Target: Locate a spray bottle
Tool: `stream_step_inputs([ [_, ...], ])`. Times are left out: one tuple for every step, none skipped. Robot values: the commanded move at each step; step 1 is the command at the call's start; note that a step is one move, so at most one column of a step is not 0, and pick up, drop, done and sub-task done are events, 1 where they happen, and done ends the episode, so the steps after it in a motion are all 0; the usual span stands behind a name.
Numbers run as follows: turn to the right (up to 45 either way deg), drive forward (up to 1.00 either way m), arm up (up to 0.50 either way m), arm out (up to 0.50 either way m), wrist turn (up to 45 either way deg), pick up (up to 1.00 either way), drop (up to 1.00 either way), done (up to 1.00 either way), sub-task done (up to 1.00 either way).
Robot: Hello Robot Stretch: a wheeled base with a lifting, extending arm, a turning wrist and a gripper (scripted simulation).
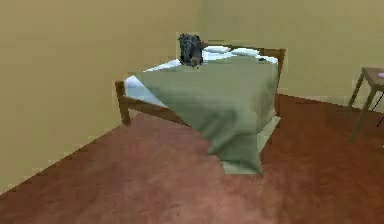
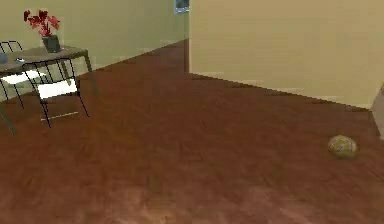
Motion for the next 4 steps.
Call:
stream_step_inputs([
  [-45.0,0.0,0.0,0.0,0.0,0.0,0.0,0.0,0.0],
  [-42.0,0.0,0.0,0.0,0.0,0.0,0.0,0.0,0.0],
  [0.0,1.0,0.0,0.0,0.0,0.0,0.0,0.0,0.0],
  [-6.0,0.0,0.0,0.0,0.0,0.0,0.0,0.0,0.0],
])
